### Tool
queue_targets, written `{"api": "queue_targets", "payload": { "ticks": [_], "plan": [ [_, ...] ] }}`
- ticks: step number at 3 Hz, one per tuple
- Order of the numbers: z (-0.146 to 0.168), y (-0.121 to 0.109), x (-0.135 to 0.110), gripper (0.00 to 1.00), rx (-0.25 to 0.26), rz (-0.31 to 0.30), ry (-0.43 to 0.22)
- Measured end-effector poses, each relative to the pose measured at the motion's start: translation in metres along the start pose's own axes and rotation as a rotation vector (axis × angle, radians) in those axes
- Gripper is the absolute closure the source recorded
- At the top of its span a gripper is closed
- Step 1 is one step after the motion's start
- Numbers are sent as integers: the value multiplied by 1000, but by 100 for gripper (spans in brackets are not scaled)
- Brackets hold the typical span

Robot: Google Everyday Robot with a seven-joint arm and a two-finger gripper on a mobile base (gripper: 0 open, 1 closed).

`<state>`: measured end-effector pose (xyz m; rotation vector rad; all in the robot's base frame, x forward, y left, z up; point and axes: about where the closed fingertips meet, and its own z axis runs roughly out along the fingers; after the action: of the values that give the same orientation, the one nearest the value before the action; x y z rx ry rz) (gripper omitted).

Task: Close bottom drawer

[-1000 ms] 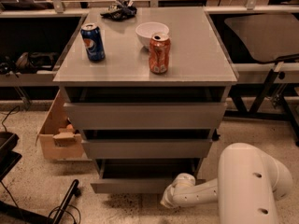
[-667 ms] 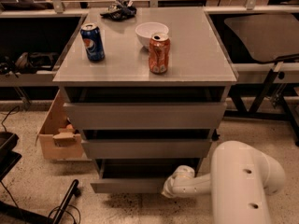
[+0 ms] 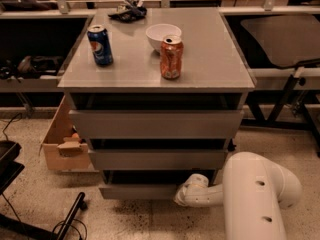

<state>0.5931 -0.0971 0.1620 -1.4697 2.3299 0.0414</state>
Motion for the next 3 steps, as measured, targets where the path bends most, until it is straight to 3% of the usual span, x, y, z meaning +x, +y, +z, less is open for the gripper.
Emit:
{"api": "queue_targets", "payload": {
  "ticks": [1, 3],
  "plan": [
    [9, -12, -5, 100, 16, -18, -9],
    [9, -12, -5, 59, 15, -18, -9]
  ]
}}
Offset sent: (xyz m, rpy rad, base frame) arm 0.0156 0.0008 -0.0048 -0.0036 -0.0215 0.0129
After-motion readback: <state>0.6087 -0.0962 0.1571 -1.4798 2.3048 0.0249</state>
